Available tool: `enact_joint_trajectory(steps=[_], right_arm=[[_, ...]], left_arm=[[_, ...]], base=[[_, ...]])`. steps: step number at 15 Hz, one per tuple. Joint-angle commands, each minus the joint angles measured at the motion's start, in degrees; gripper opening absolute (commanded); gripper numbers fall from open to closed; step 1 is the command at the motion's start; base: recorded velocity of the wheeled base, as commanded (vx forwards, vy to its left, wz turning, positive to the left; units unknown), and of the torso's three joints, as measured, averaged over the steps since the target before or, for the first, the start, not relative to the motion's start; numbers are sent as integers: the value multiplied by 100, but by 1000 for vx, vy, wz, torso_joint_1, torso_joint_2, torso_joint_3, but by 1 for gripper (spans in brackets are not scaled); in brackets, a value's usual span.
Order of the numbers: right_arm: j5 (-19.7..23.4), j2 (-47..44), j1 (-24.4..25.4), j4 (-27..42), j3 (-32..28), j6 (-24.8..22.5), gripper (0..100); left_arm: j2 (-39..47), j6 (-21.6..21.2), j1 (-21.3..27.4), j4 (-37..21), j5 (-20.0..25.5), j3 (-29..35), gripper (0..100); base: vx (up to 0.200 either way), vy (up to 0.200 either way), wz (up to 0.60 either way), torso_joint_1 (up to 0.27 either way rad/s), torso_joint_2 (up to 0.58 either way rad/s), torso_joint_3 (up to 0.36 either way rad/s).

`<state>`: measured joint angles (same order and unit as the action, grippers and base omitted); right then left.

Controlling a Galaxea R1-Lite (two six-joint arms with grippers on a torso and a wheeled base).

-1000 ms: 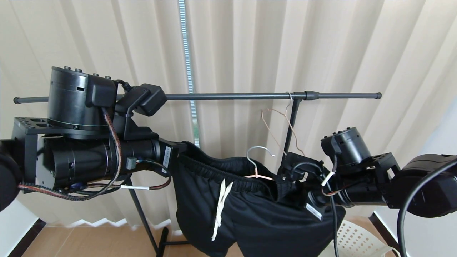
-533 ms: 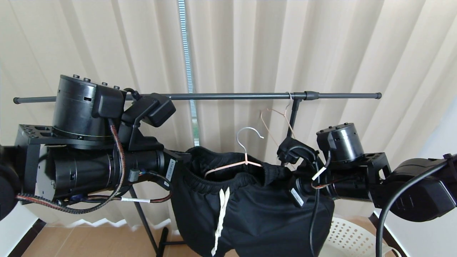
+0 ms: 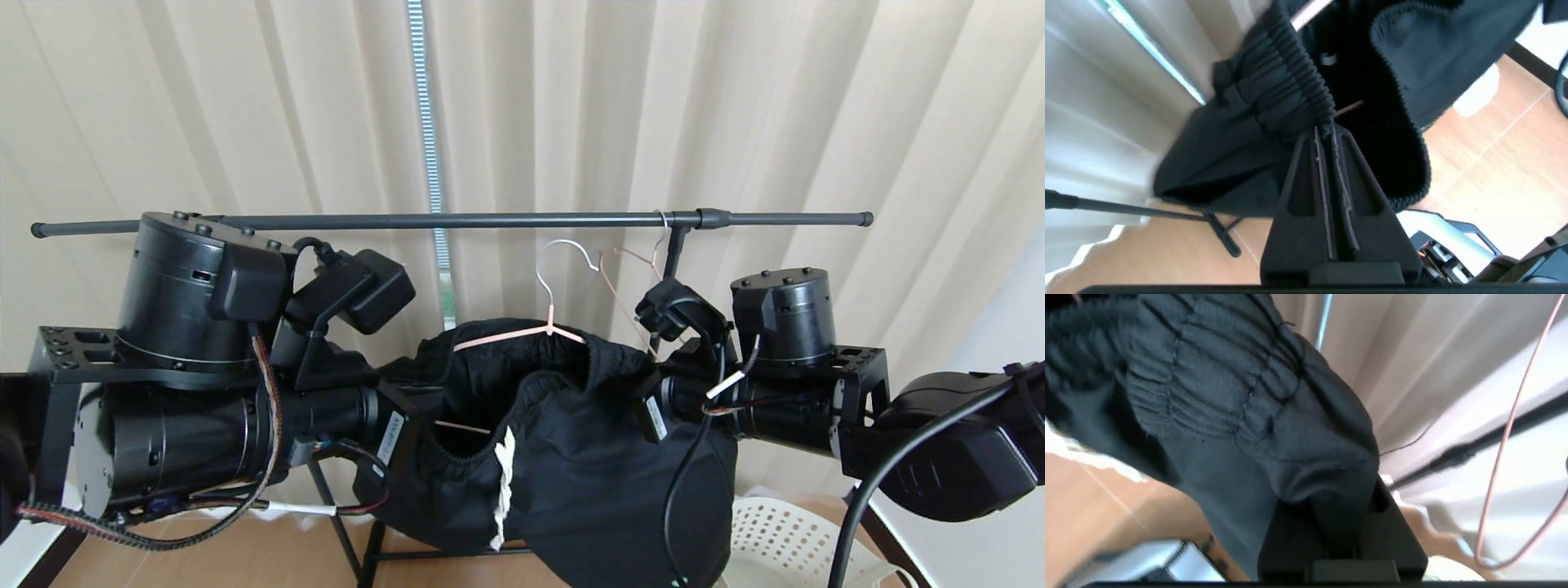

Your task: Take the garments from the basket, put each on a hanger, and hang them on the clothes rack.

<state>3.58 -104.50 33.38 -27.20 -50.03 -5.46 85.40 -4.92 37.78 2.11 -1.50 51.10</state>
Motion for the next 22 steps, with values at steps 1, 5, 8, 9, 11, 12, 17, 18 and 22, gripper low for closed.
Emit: enact_joint_trajectory(steps=[1,5,8,9,11,12,17,18,22], right_arm=[[11,-18,55,-119,81,36,0],[11,-150,169,-620,195,151,0],[11,-203,257,-629,213,142,0],[2,-220,257,-638,204,142,0],[2,-220,257,-664,204,151,0],[2,-220,257,-664,204,151,0],[20,-71,257,-840,187,379,0],[11,-80,257,-1016,222,379,0],[99,-71,257,-1525,459,397,0]], left_arm=[[3,9,160,18,1,-13,0],[21,115,291,167,44,58,0],[21,185,415,439,71,137,0],[21,185,467,475,106,190,0],[91,176,476,475,106,146,0],[91,176,476,475,106,146,0],[206,44,467,475,62,-215,0],[232,44,450,475,62,-206,0],[610,44,168,756,53,-109,0]], base=[[0,0,0,0,0,0],[0,0,0,0,0,0],[0,0,0,0,0,0],[0,0,0,0,0,0],[0,0,0,0,0,0],[0,0,0,0,0,0],[0,0,0,0,0,0],[0,0,0,0,0,0],[0,0,0,0,0,0]])
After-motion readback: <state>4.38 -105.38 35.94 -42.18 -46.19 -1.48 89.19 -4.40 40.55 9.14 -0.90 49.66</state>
